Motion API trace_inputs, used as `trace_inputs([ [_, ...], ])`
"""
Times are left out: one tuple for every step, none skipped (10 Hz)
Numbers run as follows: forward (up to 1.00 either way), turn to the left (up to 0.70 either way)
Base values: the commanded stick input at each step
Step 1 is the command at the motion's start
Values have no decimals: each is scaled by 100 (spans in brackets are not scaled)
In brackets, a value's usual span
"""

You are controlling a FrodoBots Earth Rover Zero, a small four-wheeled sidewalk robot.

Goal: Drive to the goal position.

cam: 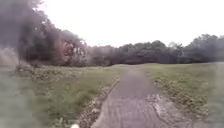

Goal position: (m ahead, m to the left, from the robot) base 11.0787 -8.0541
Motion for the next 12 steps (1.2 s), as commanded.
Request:
trace_inputs([
  [85, -33],
  [85, -33],
  [85, -33],
  [85, -33],
  [85, -33],
  [85, -33],
  [85, -30],
  [85, -25],
  [85, -21],
  [85, 1],
  [85, 1],
  [85, 1],
])
